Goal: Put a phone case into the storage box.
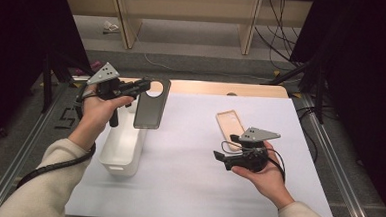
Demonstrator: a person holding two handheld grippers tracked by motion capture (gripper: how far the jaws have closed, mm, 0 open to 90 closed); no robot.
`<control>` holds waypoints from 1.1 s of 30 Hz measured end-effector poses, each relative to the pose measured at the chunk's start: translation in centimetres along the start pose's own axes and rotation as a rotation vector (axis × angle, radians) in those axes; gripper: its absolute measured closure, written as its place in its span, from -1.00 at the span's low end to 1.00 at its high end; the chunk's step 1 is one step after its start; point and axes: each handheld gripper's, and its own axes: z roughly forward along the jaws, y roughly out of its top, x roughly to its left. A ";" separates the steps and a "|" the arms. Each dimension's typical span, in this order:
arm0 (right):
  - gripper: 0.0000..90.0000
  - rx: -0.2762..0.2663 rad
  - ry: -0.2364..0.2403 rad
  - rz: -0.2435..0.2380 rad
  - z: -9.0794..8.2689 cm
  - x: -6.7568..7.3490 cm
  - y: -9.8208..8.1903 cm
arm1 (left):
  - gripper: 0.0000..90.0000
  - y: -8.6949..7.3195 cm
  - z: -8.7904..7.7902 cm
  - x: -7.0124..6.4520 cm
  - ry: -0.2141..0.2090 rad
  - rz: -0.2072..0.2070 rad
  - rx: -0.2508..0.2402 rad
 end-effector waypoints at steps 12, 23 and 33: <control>-0.64 -0.009 -0.010 0.018 -0.8 -0.5 -0.4 | 0.80 0.2 -0.5 0.9 0.021 0.000 -0.006; -0.64 -0.007 -0.018 0.025 -1.3 -0.8 -0.8 | 0.80 0.1 -0.8 1.8 0.044 -0.009 -0.014; -0.64 -0.009 -0.018 0.029 -1.5 -0.9 -0.9 | 0.80 0.6 -1.2 2.2 0.049 -0.002 -0.032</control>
